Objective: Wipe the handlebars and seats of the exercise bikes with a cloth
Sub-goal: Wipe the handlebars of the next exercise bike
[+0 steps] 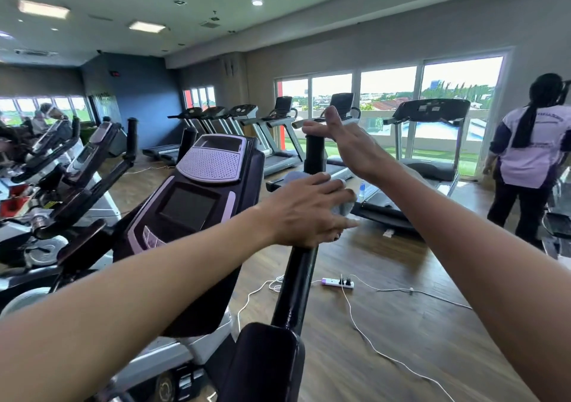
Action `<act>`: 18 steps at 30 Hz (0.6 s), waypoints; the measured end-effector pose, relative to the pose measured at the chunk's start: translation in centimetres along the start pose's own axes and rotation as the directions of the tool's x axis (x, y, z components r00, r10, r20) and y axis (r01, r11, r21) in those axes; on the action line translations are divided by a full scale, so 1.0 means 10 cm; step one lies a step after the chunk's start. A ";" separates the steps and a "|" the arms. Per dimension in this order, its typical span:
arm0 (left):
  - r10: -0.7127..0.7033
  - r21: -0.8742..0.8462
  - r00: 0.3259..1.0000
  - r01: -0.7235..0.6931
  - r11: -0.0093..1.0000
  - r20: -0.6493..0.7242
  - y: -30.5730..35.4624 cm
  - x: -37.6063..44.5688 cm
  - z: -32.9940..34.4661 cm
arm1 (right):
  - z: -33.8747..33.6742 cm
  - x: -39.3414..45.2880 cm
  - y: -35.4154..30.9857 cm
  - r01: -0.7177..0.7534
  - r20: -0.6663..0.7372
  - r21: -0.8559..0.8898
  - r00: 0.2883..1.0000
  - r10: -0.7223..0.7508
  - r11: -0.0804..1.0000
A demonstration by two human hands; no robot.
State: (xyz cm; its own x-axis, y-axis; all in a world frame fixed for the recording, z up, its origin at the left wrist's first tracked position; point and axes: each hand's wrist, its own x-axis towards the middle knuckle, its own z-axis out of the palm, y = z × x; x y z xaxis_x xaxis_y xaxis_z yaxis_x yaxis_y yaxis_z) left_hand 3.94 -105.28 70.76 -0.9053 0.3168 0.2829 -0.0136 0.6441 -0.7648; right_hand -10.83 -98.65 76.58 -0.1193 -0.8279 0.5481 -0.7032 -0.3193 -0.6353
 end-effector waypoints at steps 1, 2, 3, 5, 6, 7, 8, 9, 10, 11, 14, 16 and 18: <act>0.036 0.035 0.999 -0.036 0.999 -0.004 -0.07 0.04 0.01 | 0.00 0.00 0.01 0.003 0.002 0.003 1.000 -0.003 1.000; 0.056 0.073 0.998 -0.055 0.996 -0.007 -0.12 0.08 0.01 | 0.00 0.01 0.03 0.006 0.005 0.008 1.000 -0.006 1.000; 0.064 0.110 0.998 -0.062 0.992 -0.012 -0.17 0.11 0.00 | 0.00 0.03 0.04 0.010 0.009 0.014 1.000 -0.010 1.000; 0.033 0.152 0.999 -0.029 0.988 -0.023 -0.24 0.18 -0.01 | -0.02 0.06 0.07 0.011 0.018 0.026 1.000 -0.011 1.000; 0.000 0.154 1.000 0.004 0.988 -0.031 -0.27 0.20 -0.02 | -0.05 0.08 0.08 0.008 0.026 0.028 1.000 -0.008 1.000; -0.035 0.146 0.999 0.040 0.989 -0.035 -0.29 0.23 -0.02 | -0.07 0.10 0.08 -0.002 0.036 0.036 0.999 0.001 0.999; -0.072 0.133 0.997 0.076 0.988 -0.036 -0.30 0.25 -0.03 | -0.09 0.12 0.08 -0.018 0.045 0.054 0.999 0.015 0.998; -0.108 0.124 0.993 0.112 0.986 -0.037 -0.31 0.27 -0.03 | -0.10 0.13 0.07 -0.033 0.055 0.072 0.998 0.029 0.997; -0.135 0.113 0.990 0.140 0.984 -0.049 -0.30 0.28 -0.02 | -0.11 0.14 0.06 -0.040 0.062 0.078 0.997 0.035 0.996; -0.152 0.093 0.986 0.158 0.983 -0.067 -0.29 0.27 -0.01 | -0.12 0.14 0.05 -0.038 0.067 0.073 0.997 0.034 0.997; -0.164 0.047 0.978 0.171 0.984 -0.132 -0.20 0.19 0.08 | -0.13 0.13 0.04 -0.022 0.067 0.038 0.998 0.019 0.999; -0.158 0.064 0.976 0.170 0.983 -0.152 -0.18 0.15 0.12 | -0.14 0.12 0.02 -0.019 0.068 -0.001 0.998 0.019 1.000; -0.145 0.064 0.979 0.155 0.986 -0.144 -0.23 0.15 0.13 | -0.14 0.12 0.00 -0.019 0.078 -0.045 0.997 0.022 0.999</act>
State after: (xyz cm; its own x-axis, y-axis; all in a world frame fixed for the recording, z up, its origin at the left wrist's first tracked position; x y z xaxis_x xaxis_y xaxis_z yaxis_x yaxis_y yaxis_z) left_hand 2.08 -107.25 72.16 -0.8231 0.3171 0.4711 -0.1812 0.6396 -0.7471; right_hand -11.91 -98.99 77.96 -0.0801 -0.8681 0.4898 -0.7317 -0.2825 -0.6203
